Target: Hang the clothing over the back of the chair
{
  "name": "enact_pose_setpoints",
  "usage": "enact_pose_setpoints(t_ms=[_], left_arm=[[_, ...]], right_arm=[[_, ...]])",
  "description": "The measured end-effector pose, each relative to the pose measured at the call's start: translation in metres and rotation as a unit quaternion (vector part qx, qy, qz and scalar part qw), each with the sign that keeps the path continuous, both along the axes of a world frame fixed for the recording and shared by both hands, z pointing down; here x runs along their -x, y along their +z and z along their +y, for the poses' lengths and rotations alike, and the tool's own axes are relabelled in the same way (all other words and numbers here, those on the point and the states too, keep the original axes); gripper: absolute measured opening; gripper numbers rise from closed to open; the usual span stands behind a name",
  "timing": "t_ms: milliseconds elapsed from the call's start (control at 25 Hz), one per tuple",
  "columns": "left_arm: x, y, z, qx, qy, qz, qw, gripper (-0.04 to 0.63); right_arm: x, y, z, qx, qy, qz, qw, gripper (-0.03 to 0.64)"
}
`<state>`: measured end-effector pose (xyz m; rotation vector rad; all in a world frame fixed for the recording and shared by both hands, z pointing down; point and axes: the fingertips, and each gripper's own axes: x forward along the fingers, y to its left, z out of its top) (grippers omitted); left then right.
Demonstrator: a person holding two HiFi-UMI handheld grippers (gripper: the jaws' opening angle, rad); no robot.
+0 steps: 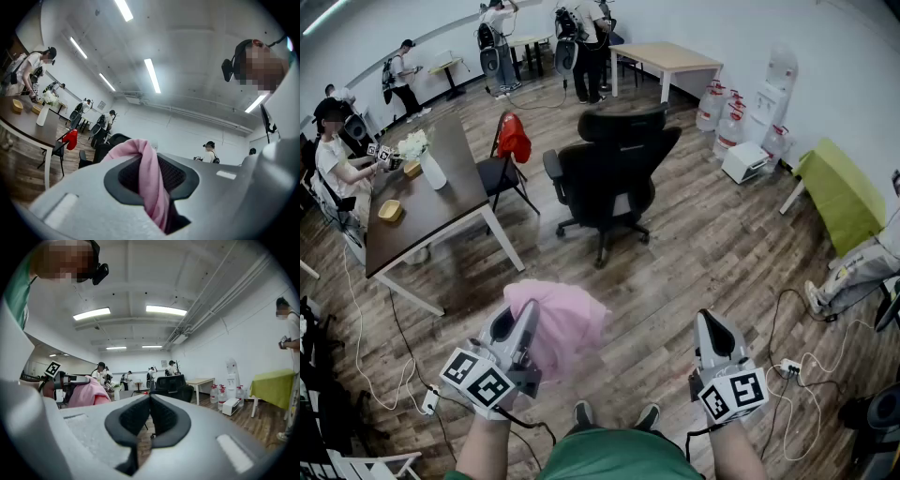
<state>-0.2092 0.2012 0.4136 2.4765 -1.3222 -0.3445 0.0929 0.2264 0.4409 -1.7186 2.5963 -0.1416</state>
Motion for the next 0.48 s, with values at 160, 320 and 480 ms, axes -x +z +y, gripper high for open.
enact_pose_setpoints(t_ms=[160,320,480], left_arm=[[0.016,-0.002,-0.001,-0.003,0.005,-0.001,1.0,0.081],[0.033,-0.01,-0.003,-0.013,0.014,0.006,0.9998,0.081],[0.05,-0.015,-0.002,-0.02,0.024,0.007,0.9995,0.081]], right_arm=[[0.02,-0.001,0.001,-0.001,0.003,0.002,1.0,0.002],[0.039,-0.003,0.0,-0.005,0.008,0.005,1.0,0.002],[0.054,-0.011,-0.002,-0.017,0.021,-0.017,1.0,0.002]])
